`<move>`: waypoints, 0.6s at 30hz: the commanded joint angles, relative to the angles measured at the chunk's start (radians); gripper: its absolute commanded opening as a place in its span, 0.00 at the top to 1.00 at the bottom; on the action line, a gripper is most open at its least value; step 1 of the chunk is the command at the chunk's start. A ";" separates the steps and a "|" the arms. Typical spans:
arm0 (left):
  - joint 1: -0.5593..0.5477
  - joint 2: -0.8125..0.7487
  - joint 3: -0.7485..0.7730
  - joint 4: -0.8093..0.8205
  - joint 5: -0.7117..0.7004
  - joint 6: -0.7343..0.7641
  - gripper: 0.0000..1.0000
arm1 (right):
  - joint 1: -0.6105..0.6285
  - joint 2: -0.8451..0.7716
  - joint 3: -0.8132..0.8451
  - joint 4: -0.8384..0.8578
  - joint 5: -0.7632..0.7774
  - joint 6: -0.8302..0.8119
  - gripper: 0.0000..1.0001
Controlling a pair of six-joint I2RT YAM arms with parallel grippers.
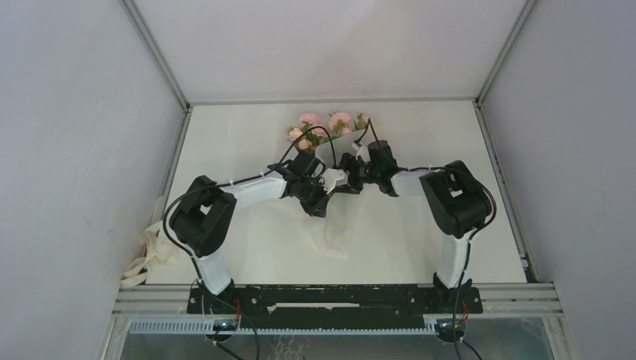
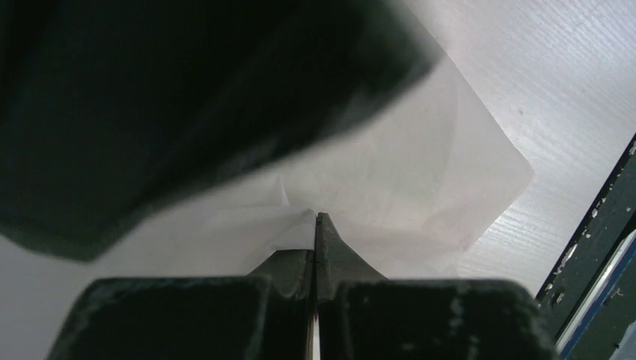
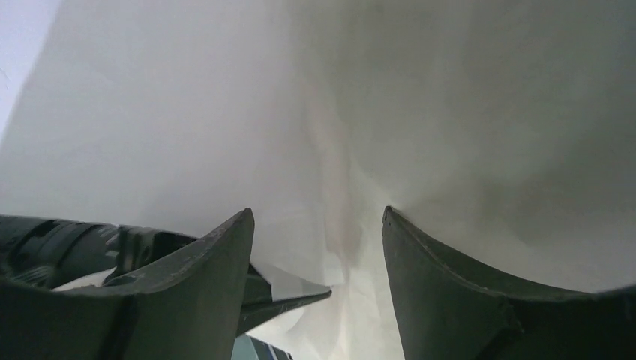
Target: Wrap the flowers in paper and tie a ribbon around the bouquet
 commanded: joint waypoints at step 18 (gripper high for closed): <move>0.014 -0.007 -0.026 0.062 -0.067 -0.007 1.00 | 0.129 0.194 0.119 0.226 -0.112 0.145 0.78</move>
